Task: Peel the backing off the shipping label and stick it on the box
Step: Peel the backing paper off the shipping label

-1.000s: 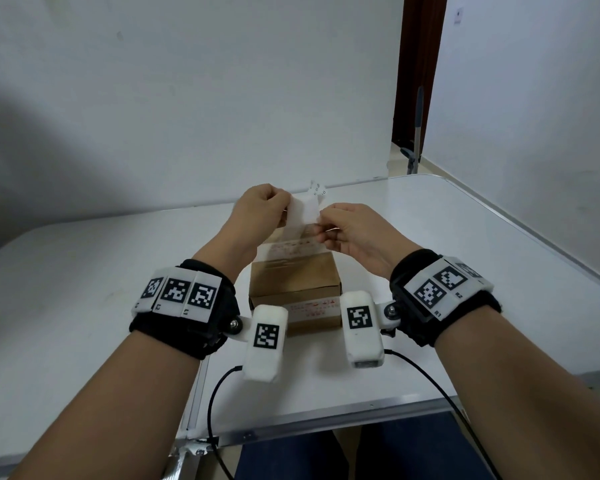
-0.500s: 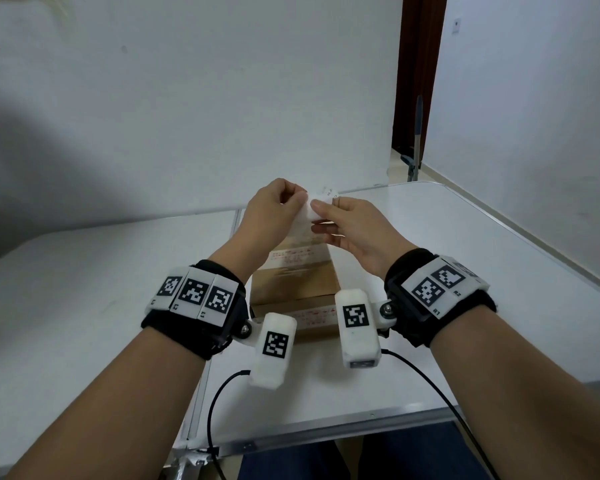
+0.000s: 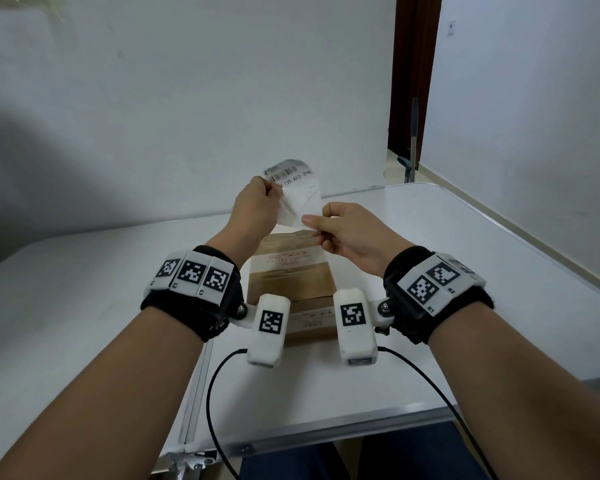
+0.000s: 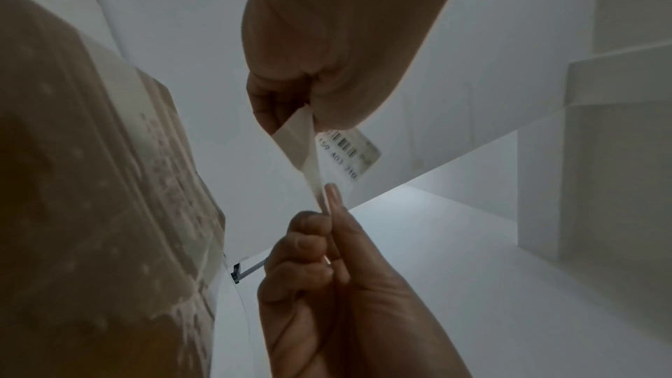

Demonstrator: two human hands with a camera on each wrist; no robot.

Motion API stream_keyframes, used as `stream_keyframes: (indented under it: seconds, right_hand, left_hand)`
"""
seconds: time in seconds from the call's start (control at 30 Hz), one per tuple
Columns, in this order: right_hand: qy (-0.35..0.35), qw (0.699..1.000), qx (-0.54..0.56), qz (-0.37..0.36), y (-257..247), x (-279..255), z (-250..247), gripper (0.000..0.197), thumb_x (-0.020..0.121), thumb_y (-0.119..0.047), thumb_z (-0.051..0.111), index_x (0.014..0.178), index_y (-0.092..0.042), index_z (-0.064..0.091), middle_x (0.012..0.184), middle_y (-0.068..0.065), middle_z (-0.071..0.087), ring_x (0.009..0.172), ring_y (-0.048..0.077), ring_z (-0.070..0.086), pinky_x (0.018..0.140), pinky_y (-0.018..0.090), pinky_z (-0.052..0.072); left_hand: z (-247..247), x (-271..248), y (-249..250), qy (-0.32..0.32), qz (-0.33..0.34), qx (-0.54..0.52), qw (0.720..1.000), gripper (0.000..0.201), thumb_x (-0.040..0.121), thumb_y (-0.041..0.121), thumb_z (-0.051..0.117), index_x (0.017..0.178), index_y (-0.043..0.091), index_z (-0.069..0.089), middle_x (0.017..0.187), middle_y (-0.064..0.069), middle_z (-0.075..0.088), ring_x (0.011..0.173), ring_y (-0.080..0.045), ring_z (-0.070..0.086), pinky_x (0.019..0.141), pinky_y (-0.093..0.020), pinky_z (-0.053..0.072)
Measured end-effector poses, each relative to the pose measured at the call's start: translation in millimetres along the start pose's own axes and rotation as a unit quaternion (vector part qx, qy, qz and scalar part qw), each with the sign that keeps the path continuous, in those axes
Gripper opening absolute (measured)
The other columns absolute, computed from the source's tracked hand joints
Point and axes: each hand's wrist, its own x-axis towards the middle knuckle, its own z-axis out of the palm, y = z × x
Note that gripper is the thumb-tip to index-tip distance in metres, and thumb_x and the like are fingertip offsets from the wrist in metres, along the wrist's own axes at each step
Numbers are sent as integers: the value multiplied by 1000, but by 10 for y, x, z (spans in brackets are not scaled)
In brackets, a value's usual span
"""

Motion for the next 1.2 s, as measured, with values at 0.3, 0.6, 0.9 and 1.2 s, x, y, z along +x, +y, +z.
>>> stream_keyframes:
  seconds: [0.3,0.6,0.9,1.2]
  right_hand:
    - [7,999,53,-2,-5,-24,-25,22,90,-33,65,87,-11,58,77,4,63,68,14,62,61,19,53]
    - [60,981,186,-22,-102,-4,10,11,93,-12,57,98,-2,57,85,12,66,76,22,70,65,24,57]
    - [73,977,197,-47,-70,6,7,15,94,-18,57,96,-3,59,83,9,64,78,21,70,69,25,58]
    - [26,985,167,-18,-97,-15,68,21,88,-21,68,97,-5,58,79,4,64,75,16,65,60,18,53]
  left_hand:
    - [-47,-56,30,19,55,42,997,22,102,22,38,114,9,52,101,-4,56,84,-21,52,65,-25,44]
    - [-16,-142,116,-61,78,-38,994,47,100,43,34,101,6,65,96,-14,72,91,-30,68,88,-47,54]
    - [-99,-216,60,-145,22,-133,980,27,89,26,68,89,-1,68,76,-4,69,73,-13,62,79,-26,54]
    - [77,-279,106,-49,51,-108,992,23,89,25,62,74,10,53,70,-4,57,59,-12,54,67,-28,48]
